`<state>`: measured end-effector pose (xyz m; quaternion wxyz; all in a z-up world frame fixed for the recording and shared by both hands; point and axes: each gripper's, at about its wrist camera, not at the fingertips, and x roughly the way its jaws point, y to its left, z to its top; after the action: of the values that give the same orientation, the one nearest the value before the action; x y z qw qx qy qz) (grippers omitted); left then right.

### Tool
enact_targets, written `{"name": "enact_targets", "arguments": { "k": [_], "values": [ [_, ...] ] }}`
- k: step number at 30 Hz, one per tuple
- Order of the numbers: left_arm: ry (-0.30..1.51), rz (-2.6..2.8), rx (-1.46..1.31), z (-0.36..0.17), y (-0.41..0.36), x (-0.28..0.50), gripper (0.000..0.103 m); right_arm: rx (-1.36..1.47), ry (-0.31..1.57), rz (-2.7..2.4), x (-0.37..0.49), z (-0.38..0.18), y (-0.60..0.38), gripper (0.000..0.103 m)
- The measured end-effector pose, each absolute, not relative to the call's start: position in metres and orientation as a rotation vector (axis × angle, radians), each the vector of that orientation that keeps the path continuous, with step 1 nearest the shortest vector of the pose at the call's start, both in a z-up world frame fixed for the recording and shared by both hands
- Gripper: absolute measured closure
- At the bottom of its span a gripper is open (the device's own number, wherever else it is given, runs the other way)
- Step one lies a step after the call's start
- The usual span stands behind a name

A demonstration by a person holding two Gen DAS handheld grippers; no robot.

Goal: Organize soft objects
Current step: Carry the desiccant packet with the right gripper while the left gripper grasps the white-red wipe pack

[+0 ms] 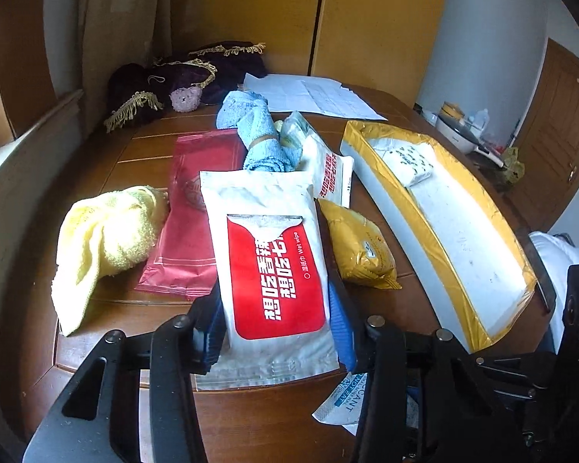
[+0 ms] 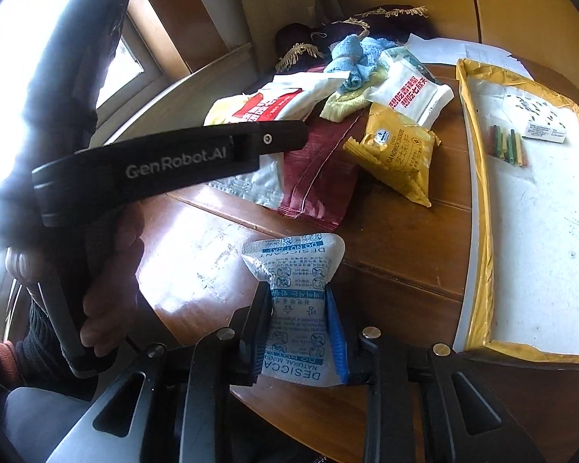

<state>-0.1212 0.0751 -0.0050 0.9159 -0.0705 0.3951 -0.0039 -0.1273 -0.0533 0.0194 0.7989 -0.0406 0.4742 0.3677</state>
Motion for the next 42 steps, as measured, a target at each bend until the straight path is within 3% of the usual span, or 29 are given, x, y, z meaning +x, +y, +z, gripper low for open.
{"name": "enact_targets", "arguments": {
  "k": [9, 20, 35, 42],
  "values": [
    [0.643, -0.066, -0.414, 0.028, 0.104, -0.14, 0.059, 0.02, 0.857, 0.859, -0.141, 0.05, -0.076, 0.076],
    [0.542, -0.21, -0.479, 0.061, 0.07, -0.122, 0.059, 0.195, 0.781, 0.749, -0.109, 0.078, -0.147, 0.076],
    [0.668, -0.303, -0.405, 0.039, 0.015, -0.084, 0.059, 0.191, 0.787, 0.384, -0.051, 0.065, -0.198, 0.076],
    [0.723, -0.351, -0.353, 0.026, -0.02, -0.067, 0.059, 0.203, 0.91, 0.277, -0.035, 0.025, -0.202, 0.076]
  ]
}}
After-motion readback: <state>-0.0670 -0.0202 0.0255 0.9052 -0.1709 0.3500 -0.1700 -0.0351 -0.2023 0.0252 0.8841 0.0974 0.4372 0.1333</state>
